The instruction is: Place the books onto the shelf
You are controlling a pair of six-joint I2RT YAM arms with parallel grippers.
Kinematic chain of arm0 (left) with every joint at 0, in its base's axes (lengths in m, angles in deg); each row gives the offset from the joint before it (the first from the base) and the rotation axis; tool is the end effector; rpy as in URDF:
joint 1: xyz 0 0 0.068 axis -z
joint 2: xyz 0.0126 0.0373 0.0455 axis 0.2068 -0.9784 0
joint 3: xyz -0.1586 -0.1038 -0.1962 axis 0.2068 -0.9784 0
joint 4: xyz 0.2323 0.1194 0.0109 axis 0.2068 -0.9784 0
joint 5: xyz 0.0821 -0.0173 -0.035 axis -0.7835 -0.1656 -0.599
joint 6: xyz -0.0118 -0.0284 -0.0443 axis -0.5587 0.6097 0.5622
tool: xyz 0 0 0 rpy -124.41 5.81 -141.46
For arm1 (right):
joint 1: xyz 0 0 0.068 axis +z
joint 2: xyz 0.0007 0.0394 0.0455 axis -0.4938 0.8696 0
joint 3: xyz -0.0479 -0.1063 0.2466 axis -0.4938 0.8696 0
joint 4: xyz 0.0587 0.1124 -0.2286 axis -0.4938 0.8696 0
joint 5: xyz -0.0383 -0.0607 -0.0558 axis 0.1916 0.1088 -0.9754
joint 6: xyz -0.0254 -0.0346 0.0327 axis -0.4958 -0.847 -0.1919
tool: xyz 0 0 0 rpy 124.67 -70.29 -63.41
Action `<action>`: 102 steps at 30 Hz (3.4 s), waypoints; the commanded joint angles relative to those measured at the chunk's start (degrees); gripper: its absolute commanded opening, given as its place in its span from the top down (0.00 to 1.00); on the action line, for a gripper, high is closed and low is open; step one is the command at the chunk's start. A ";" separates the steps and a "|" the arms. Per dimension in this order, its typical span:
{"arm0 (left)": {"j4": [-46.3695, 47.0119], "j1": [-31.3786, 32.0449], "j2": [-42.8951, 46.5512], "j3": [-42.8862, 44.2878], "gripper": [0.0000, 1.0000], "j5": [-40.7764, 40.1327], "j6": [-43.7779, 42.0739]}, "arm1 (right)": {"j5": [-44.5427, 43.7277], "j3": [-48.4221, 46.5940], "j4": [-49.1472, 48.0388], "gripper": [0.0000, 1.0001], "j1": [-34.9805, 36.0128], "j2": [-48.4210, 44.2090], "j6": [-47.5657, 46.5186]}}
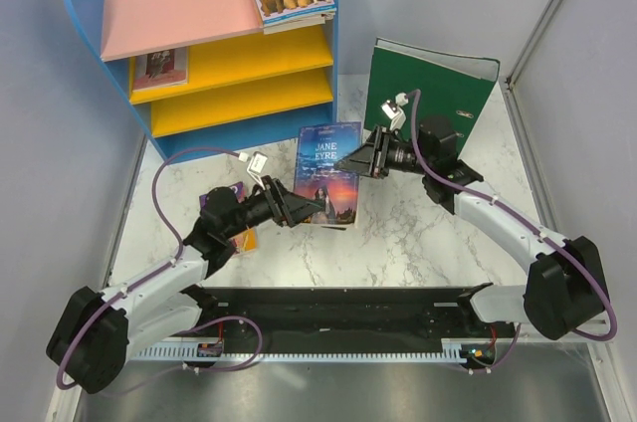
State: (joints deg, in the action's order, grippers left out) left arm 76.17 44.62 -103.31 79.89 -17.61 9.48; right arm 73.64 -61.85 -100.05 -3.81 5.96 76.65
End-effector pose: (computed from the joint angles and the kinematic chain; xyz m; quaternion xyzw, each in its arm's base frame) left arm 0.1685 -0.1278 0.2396 0.0705 0.7060 -0.5756 0.4064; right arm 0.2582 0.1523 0.3090 -0.0572 0.7531 0.5996 0.2646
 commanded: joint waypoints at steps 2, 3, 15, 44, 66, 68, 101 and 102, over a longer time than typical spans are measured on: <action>2.48 0.36 0.03 0.75 0.37 4.55 2.90 | 2.05 -3.98 -16.66 1.00 -0.64 -1.33 7.19; 1.52 0.36 -0.24 1.02 0.45 4.64 3.08 | 1.87 -4.07 -16.84 1.00 -0.73 -1.33 7.20; -2.88 0.36 0.90 3.22 0.47 7.36 3.17 | 0.82 -4.24 -17.98 1.00 -1.52 -0.10 7.81; -48.14 -0.69 2.68 45.97 0.98 -4.67 -12.64 | -14.21 13.22 8.21 0.02 -1.26 -14.15 -12.93; -31.93 -25.21 -34.32 98.23 0.98 14.92 14.04 | -28.80 28.63 -0.84 0.02 16.32 -8.19 -11.70; -26.38 -27.32 -37.58 100.50 0.98 16.94 21.41 | -28.45 28.98 -1.54 0.02 16.32 -7.92 -11.35; -31.01 -30.05 -60.36 119.59 0.84 18.53 32.35 | -27.13 28.54 -3.21 0.02 16.32 -3.70 -10.56; -31.44 -30.05 -60.53 119.67 0.80 18.09 32.26 | -27.05 28.54 -3.21 0.02 16.32 -3.61 -10.47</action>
State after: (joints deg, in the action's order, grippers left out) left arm 39.63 14.33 -165.60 194.66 2.59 43.66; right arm 46.16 -32.93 -101.01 12.21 1.96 66.00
